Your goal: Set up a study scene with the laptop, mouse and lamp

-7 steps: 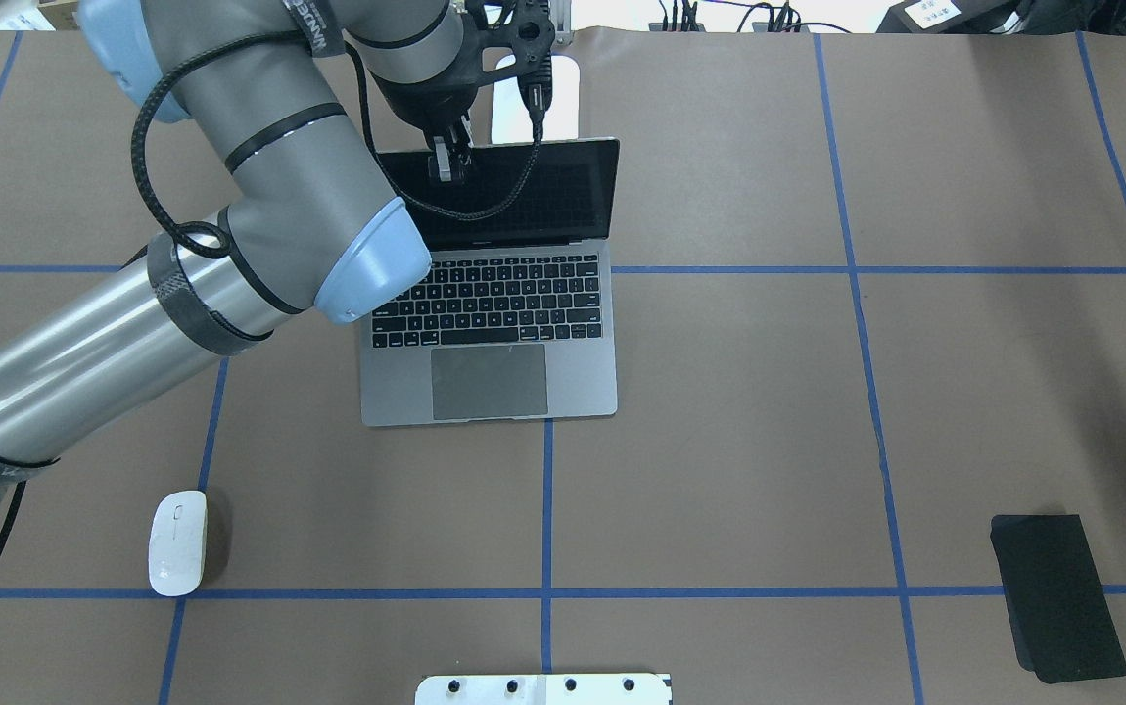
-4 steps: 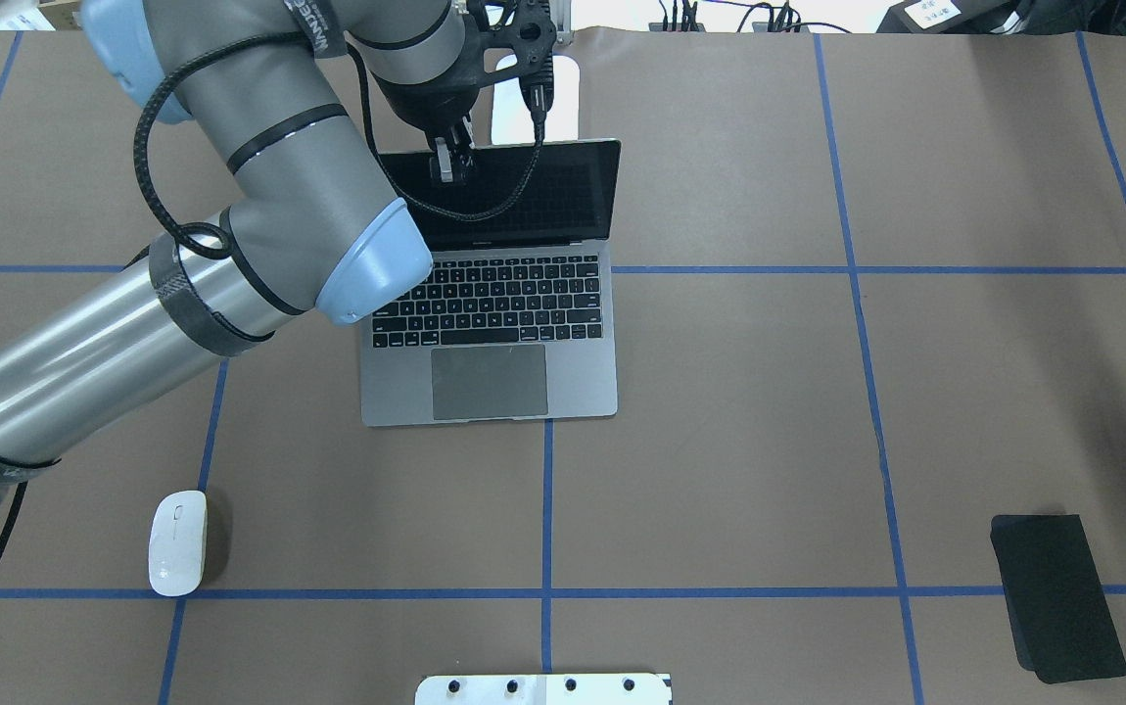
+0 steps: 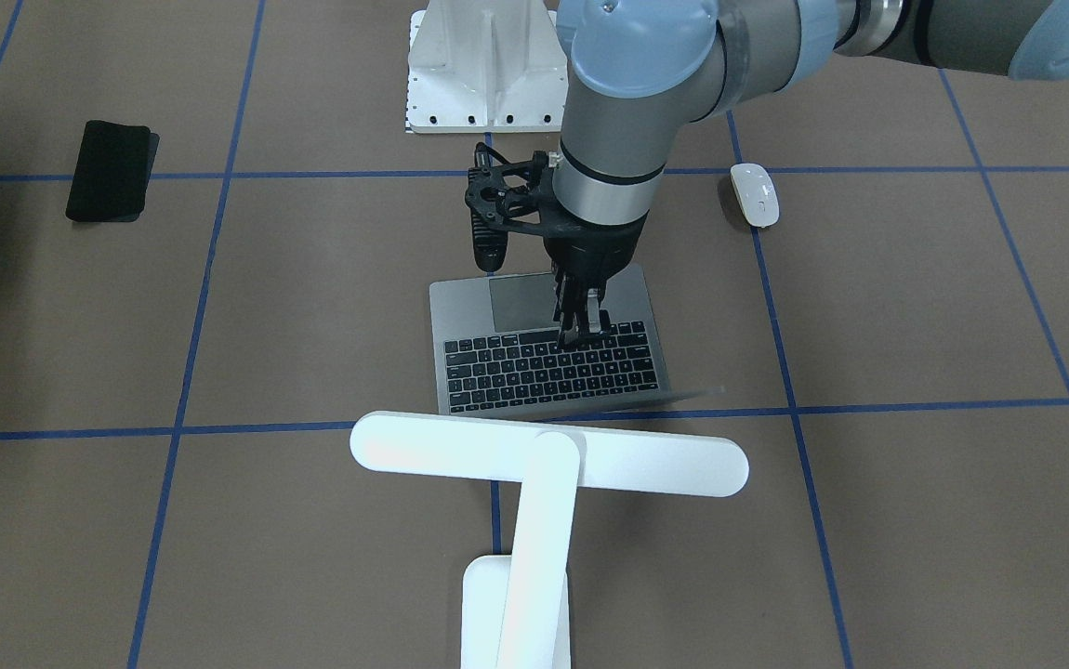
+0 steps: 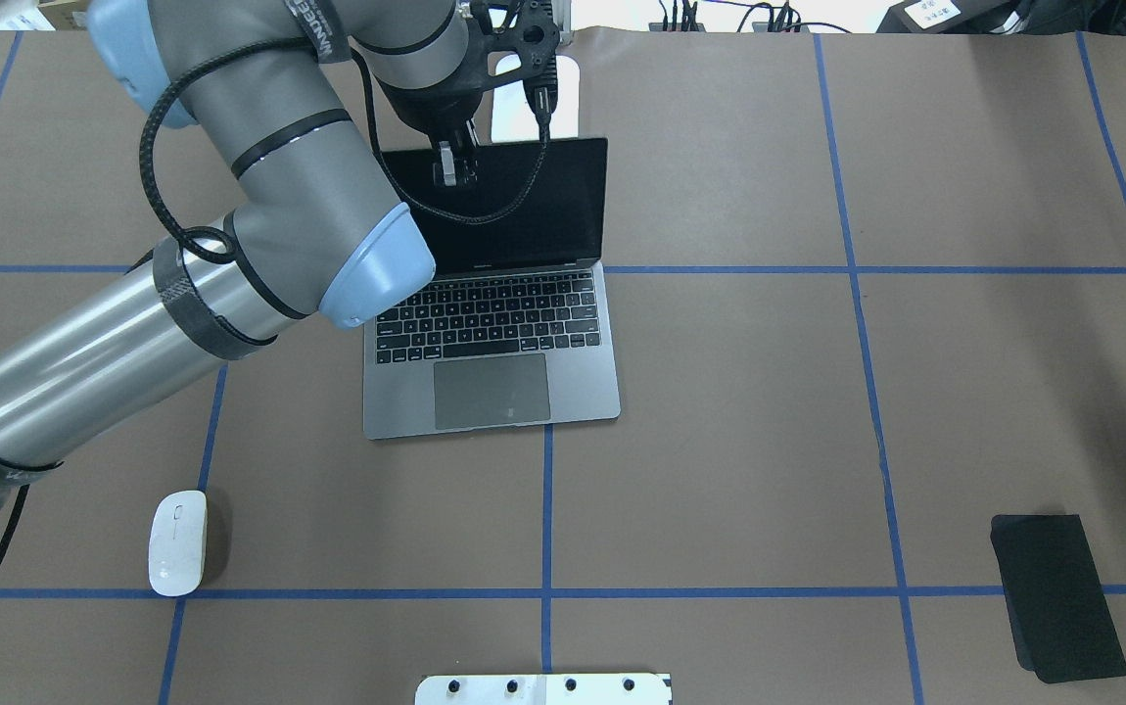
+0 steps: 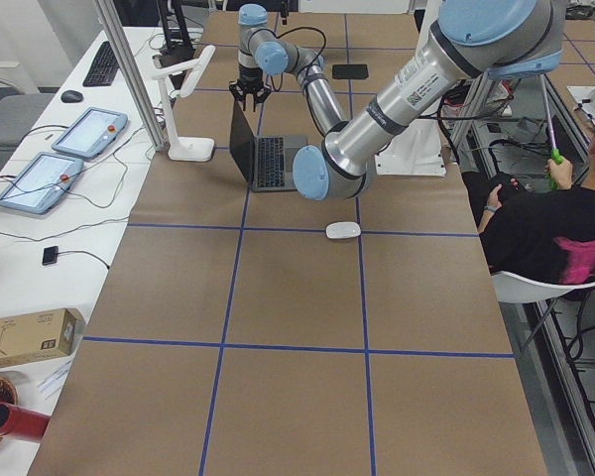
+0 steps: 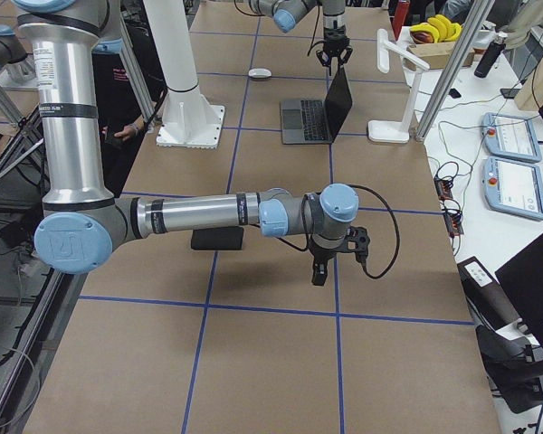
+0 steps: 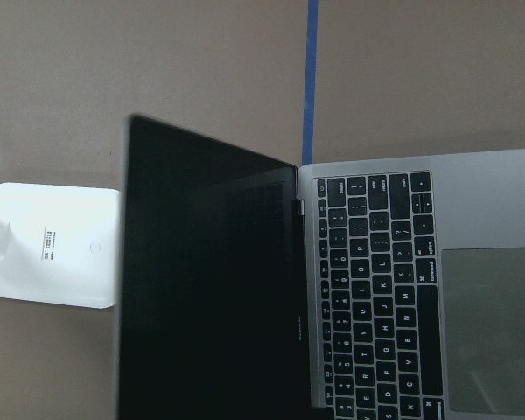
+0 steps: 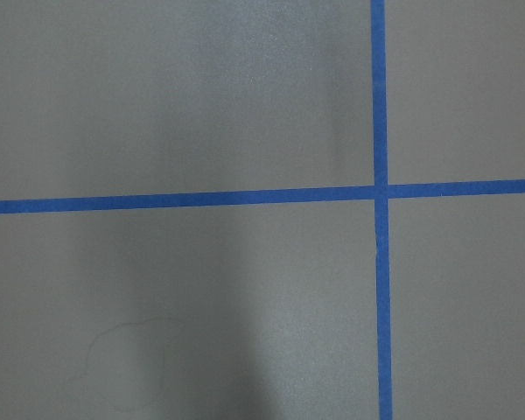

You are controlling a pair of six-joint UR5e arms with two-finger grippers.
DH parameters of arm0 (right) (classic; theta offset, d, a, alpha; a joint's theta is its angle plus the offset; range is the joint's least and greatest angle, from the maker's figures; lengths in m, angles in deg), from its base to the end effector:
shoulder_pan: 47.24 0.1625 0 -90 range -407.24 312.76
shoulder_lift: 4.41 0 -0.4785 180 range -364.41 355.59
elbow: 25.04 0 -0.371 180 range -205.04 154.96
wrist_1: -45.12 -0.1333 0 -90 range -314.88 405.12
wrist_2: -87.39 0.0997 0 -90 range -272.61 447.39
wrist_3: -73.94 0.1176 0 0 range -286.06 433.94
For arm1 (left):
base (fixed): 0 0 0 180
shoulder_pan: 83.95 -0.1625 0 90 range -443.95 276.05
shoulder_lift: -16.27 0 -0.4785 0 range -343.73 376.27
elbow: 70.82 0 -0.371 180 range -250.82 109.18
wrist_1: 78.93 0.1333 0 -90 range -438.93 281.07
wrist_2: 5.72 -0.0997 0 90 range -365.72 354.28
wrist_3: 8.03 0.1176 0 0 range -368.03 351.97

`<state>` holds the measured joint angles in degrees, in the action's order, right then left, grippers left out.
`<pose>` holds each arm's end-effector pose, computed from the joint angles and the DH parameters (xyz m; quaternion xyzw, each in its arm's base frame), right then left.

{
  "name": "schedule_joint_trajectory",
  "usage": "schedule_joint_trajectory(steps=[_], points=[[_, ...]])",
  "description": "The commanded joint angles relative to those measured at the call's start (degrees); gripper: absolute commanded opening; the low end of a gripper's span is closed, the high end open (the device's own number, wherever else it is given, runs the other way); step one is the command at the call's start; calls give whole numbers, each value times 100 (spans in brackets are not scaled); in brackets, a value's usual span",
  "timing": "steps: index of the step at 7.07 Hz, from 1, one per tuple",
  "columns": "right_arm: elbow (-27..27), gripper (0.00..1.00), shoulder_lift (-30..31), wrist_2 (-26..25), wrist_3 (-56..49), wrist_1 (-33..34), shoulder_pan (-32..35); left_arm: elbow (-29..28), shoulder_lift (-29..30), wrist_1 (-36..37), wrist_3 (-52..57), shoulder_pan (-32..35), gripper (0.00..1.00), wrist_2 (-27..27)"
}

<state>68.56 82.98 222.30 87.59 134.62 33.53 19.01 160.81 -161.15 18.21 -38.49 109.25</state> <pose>-0.0305 -0.5010 0.6714 -0.0226 -0.3845 0.0132 0.9228 0.4677 -0.5946 0.1394 0.3496 0.2574 0.5890 0.6816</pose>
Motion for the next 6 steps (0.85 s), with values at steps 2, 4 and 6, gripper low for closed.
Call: schedule_joint_trajectory(steps=[2,4,6], points=[[0,100,-3,0,-3,-3,0,8,-5,-57,-111,-37,42,-1],[61,100,-20,0,6,-12,0,69,-22,-57,-225,-37,45,8],[271,100,-20,9,6,-12,0,384,-223,-31,-234,-11,53,16]])
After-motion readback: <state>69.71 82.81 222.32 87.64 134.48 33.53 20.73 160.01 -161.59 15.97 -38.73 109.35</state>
